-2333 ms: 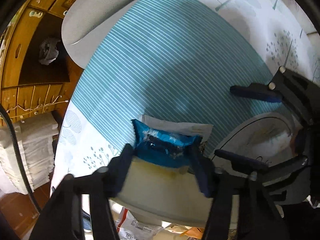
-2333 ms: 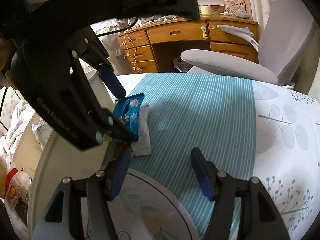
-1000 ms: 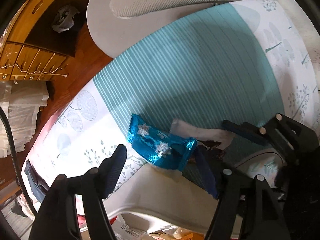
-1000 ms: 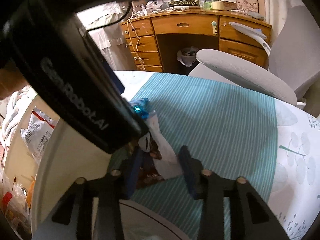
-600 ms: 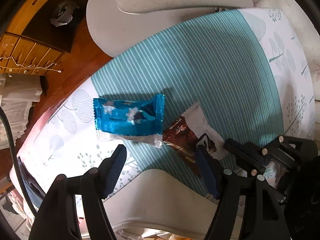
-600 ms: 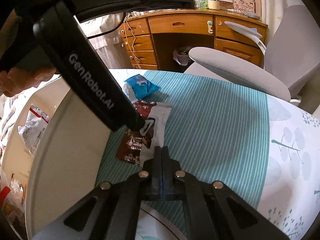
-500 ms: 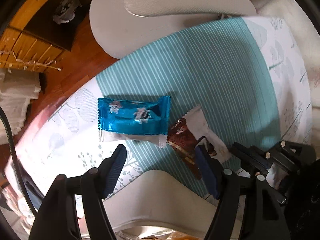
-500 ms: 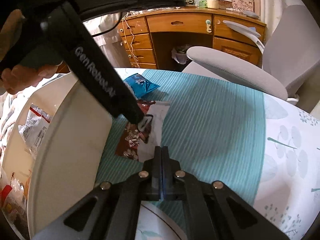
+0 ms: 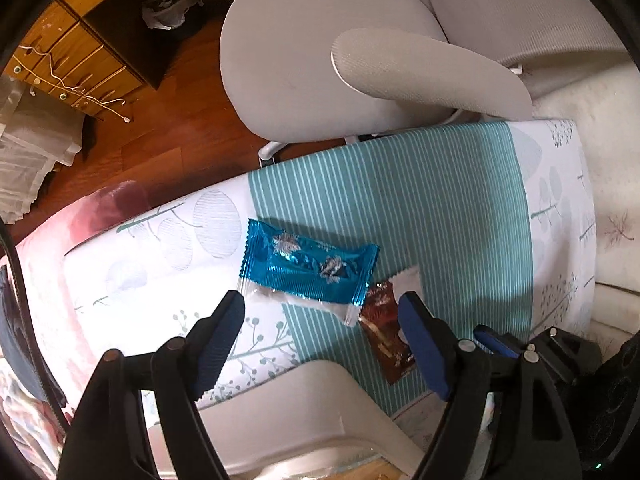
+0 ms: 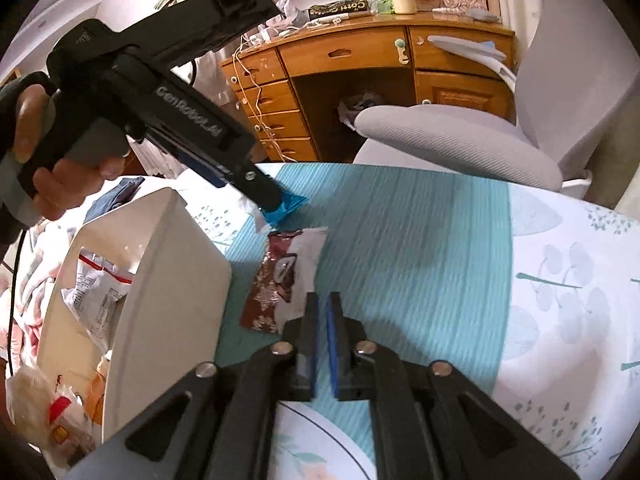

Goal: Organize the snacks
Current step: 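Grasp the blue candy with left gripper while right gripper grasps the brown wafer packet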

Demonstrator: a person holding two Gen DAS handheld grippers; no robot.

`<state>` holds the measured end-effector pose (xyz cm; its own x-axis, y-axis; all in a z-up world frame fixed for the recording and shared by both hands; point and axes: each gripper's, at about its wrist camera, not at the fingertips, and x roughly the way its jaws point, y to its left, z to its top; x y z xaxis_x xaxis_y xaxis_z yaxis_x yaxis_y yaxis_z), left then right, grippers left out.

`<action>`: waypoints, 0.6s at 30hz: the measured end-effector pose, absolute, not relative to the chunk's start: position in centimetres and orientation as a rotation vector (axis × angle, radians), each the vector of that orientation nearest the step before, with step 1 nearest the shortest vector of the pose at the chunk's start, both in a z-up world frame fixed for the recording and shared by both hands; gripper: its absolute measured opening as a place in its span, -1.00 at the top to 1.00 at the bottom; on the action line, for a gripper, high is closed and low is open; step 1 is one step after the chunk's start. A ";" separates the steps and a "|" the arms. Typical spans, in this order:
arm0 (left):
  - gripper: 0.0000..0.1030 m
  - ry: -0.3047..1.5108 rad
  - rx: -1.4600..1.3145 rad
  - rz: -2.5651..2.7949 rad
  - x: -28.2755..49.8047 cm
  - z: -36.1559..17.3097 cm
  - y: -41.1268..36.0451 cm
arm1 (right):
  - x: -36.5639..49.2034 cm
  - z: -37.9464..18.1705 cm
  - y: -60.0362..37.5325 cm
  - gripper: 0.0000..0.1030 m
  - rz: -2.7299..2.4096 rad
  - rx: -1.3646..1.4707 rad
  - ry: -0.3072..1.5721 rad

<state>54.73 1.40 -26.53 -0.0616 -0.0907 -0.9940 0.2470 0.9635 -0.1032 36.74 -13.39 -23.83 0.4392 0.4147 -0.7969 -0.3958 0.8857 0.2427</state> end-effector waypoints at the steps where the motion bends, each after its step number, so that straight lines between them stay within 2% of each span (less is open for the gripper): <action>1: -0.51 1.607 0.116 -0.278 54.8 -26.7 1.4 | 36.8 -24.0 -13.1 0.55 0.506 0.017 1.003; 2: -0.51 1.603 0.113 -0.279 54.8 -26.8 1.3 | 36.9 -24.2 -12.6 0.34 0.509 0.013 1.011; 5: -0.51 1.583 0.104 -0.273 54.8 -26.9 0.8 | 36.8 -24.6 -11.7 0.20 0.523 0.017 1.014; 18: -0.46 1.600 0.122 -0.228 55.2 -28.9 0.6 | 39.2 -25.7 -9.4 0.17 0.509 0.004 1.054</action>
<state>55.19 0.61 -28.95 -0.0441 -0.0629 -0.9970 0.2185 0.9732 -0.0711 39.19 -9.45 -25.74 0.3894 0.4025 -0.8285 -0.3989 0.8844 0.2422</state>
